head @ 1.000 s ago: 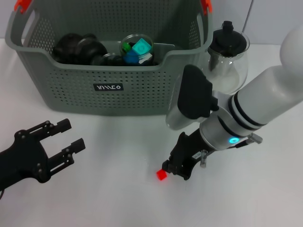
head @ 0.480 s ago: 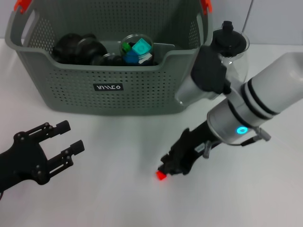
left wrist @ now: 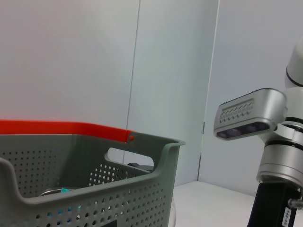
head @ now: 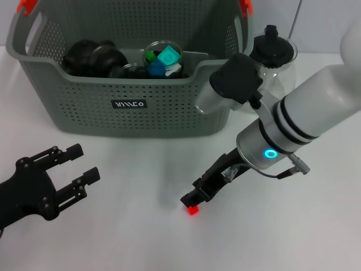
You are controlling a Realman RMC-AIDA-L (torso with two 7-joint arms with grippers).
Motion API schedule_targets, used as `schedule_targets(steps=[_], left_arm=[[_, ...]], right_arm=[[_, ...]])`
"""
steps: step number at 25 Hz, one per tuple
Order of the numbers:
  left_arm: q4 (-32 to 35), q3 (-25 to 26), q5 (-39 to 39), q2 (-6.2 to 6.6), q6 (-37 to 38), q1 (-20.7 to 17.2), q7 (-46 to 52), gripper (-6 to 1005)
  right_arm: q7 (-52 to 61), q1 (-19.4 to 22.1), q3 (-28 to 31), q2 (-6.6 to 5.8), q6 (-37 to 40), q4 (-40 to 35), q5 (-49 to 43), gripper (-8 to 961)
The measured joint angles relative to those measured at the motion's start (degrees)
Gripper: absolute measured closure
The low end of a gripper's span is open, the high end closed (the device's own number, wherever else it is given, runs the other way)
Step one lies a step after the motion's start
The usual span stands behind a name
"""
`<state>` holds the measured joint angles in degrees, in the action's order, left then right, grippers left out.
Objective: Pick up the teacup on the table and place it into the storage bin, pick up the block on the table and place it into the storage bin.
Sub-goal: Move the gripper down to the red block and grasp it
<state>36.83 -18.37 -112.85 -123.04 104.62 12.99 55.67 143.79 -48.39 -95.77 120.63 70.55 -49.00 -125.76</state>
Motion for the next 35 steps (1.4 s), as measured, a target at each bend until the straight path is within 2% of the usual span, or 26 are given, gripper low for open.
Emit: schedule_targets(steps=[5, 8, 24, 30, 35], left_arm=[[0.0, 0.04, -0.01, 0.0, -0.05, 0.01, -0.03, 413], [0.0, 0.09, -0.06, 0.0, -0.1, 0.01, -0.03, 413], [-0.09, 0.09, -0.18, 0.0, -0.22, -0.16, -0.04, 413], [-0.09, 0.09, -0.18, 0.0, -0.22, -0.16, -0.04, 413], [-0.09, 0.09, -0.18, 0.0, -0.21, -0.25, -0.04, 413]], right_arm=[[7.53, -1.12, -7.13, 0.23, -3.82, 0.1, -2.03, 449], [8.25, -1.36, -8.27, 0.23, -4.28, -0.01, -2.03, 451], [11.2, -1.37, -10.62, 0.31, -5.72, 0.02, -2.02, 459], [13.28, -1.22, -10.96, -0.15, -5.88, -1.15, -2.18, 463], [16.96, -0.51, -10.68, -0.16, -5.34, -3.55, -7.61, 465]])
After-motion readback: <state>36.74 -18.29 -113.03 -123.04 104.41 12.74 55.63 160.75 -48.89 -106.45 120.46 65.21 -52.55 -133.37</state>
